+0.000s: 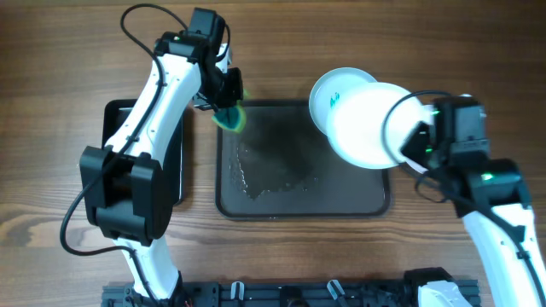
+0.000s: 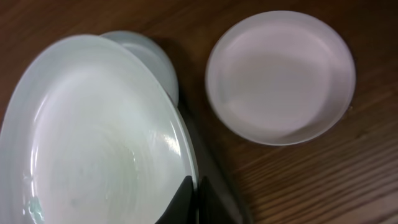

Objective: Clean dirty plates on tray and stack at the side
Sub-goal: 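Carry the plate with the right gripper and stack it on the cleaned plate, then grasp the last plate with the right gripper and tilt it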

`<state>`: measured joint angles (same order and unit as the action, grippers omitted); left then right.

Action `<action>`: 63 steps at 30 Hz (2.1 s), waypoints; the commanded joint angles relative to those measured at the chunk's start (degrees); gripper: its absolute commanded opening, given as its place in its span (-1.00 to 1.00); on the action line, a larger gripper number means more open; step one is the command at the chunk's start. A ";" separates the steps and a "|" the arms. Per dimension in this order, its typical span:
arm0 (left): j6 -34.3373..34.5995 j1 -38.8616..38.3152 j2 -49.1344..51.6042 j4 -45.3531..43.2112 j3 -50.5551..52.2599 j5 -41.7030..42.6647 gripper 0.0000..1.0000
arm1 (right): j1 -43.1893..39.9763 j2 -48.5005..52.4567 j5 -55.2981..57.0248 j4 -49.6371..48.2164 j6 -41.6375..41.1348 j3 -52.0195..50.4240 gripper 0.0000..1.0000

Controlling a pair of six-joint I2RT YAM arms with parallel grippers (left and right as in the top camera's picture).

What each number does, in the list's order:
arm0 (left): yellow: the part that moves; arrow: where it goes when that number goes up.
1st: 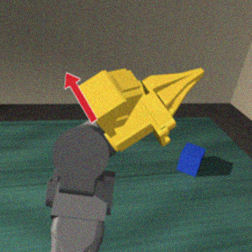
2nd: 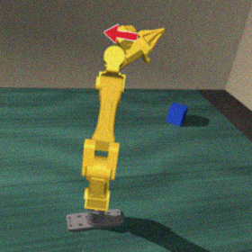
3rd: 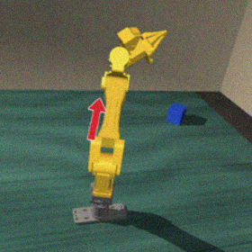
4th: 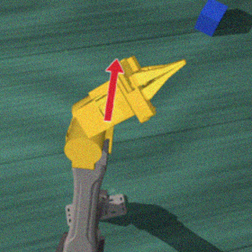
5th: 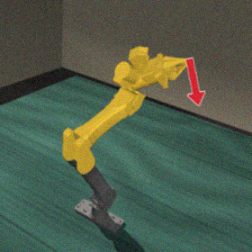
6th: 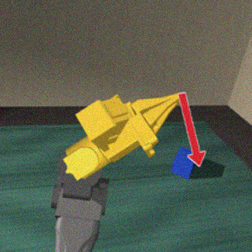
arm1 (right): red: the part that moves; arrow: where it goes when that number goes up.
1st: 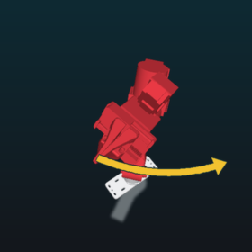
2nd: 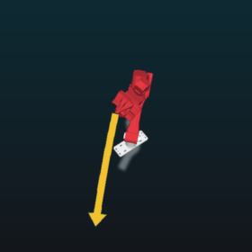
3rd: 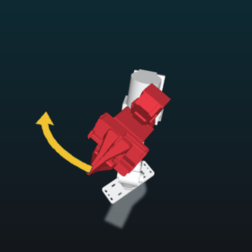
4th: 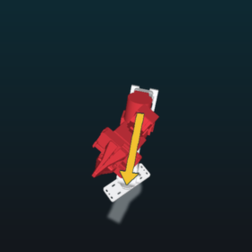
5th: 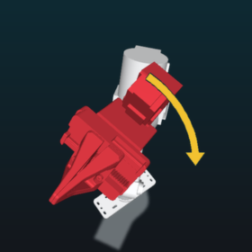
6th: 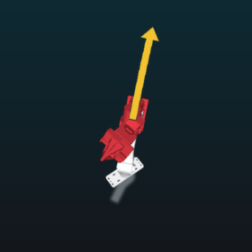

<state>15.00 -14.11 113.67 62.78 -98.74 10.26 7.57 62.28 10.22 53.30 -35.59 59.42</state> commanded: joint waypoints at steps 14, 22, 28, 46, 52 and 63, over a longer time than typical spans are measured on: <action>0.92 -4.15 -0.61 -0.61 0.28 -0.55 -0.92 | -39.26 29.09 -9.97 -10.10 8.24 -0.94 -0.88; 0.92 -4.17 -0.61 -0.61 0.28 -0.55 -0.92 | -34.67 27.32 -22.34 -5.46 17.64 6.34 -0.38; 0.90 -4.15 -0.61 -1.31 0.28 -0.81 -0.92 | -19.58 29.07 -31.06 -7.19 15.28 12.09 -0.38; 0.90 -4.15 -0.61 -1.66 0.28 -0.96 -0.92 | -1.42 49.05 -13.90 -9.84 7.48 11.39 -0.73; 0.92 -4.17 -0.61 -1.62 0.28 -0.96 -0.92 | 4.66 48.24 -25.83 2.05 15.10 11.47 -0.78; 0.92 -4.15 -0.61 -1.64 0.28 -0.96 -0.92 | 4.96 47.50 -15.96 -16.15 34.03 11.45 0.22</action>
<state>15.40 -18.11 113.67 61.32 -98.72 10.04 12.56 110.45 -8.23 41.50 -6.46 70.63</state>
